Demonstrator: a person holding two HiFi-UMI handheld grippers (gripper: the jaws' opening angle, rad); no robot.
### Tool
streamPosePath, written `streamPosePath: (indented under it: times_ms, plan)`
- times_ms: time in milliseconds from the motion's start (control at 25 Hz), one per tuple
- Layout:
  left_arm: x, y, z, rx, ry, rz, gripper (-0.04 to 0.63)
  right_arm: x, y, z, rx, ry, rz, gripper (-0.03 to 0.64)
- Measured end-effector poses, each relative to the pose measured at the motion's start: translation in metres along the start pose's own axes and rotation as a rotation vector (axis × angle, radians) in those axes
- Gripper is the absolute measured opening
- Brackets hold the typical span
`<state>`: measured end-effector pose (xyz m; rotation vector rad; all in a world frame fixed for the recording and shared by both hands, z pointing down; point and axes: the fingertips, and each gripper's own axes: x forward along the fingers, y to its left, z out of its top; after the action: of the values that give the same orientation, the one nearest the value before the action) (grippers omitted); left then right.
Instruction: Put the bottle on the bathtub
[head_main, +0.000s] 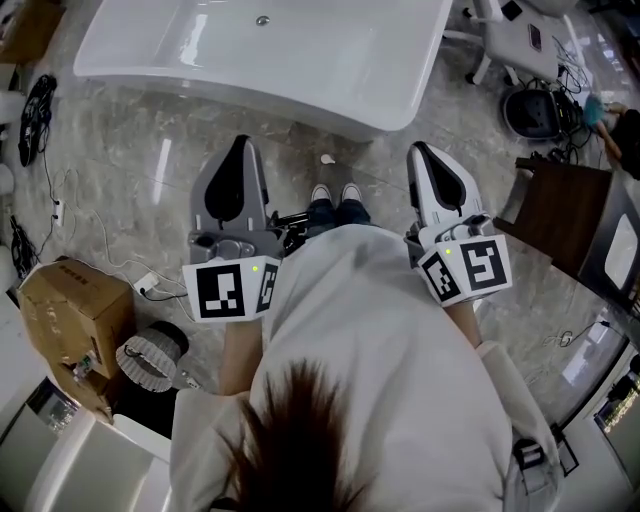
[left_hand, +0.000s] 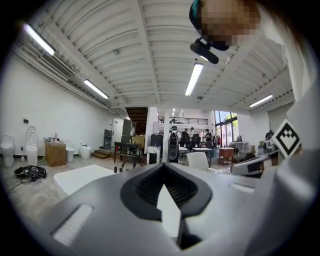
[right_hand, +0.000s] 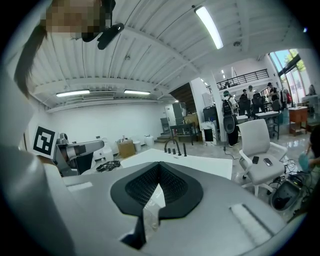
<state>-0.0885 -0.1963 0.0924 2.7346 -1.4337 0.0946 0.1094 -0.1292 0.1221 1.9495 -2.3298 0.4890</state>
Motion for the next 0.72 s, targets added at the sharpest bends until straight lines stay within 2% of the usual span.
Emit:
streamPosePath:
  times_ms: [520, 720]
  plan:
    - [-0.014, -0.005, -0.016, -0.075, 0.051, 0.004, 0.049, -0.01, 0.003, -0.007, 0.005, 0.006, 0.008, -0.003]
    - [-0.016, -0.004, -0.019, -0.082, 0.056, 0.009, 0.048, -0.012, 0.003, -0.006, 0.001, 0.003, 0.003, -0.003]
